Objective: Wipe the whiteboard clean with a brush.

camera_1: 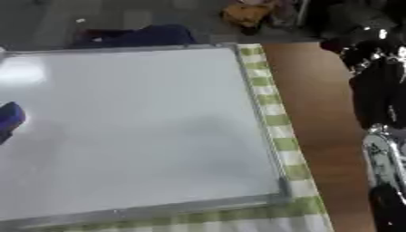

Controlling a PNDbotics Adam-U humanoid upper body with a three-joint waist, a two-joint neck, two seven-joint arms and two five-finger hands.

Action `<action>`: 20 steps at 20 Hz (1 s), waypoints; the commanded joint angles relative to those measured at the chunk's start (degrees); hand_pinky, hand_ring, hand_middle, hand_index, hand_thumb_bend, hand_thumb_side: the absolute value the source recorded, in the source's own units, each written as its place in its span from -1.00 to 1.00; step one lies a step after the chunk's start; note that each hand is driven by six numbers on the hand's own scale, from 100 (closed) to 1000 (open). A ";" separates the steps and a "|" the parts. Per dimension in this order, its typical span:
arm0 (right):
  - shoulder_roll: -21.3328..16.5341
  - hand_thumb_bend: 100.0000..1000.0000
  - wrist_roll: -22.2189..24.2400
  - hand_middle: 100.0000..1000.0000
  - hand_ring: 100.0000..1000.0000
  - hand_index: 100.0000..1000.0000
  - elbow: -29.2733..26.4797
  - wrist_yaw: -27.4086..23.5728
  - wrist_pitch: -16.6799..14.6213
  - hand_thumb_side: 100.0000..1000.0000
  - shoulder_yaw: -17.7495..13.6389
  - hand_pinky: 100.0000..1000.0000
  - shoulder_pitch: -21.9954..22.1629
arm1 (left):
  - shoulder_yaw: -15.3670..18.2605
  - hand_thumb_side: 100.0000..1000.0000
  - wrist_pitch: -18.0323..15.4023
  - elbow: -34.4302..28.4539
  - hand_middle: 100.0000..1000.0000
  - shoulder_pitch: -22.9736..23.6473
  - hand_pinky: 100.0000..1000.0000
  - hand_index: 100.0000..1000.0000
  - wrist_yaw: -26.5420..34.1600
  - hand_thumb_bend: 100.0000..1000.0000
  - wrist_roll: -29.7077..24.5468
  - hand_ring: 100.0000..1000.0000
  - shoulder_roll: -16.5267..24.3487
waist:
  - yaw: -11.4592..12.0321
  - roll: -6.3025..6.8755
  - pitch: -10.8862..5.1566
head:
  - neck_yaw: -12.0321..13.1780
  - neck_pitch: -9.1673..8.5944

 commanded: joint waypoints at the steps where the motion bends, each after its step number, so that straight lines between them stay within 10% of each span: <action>1: -1.40 -0.72 0.08 -0.09 0.21 0.09 -0.81 0.27 -0.39 1.00 -0.59 0.48 -0.63 | 2.06 -0.22 2.07 1.55 -0.53 -1.87 0.21 -1.00 -1.47 -0.75 0.73 0.02 2.06 | -0.17 -0.05 -0.73 | 0.36 -1.40; 13: -1.52 -0.70 0.86 -0.09 0.21 0.08 -0.81 0.40 -0.92 1.00 -0.39 0.48 -1.71 | 6.11 -0.23 9.84 8.23 -0.60 -5.48 0.19 -0.99 -8.45 -0.81 5.67 -0.06 1.23 | -1.62 0.10 1.13 | 2.25 -3.19; 20: -1.93 -0.71 0.93 -0.09 0.21 0.09 -0.81 -0.01 -1.07 1.00 -0.23 0.48 -1.91 | 6.83 -0.24 12.07 10.56 -0.64 -5.62 0.17 -0.99 -11.70 -0.83 8.92 -0.10 1.57 | -1.26 0.25 1.03 | 8.50 -2.02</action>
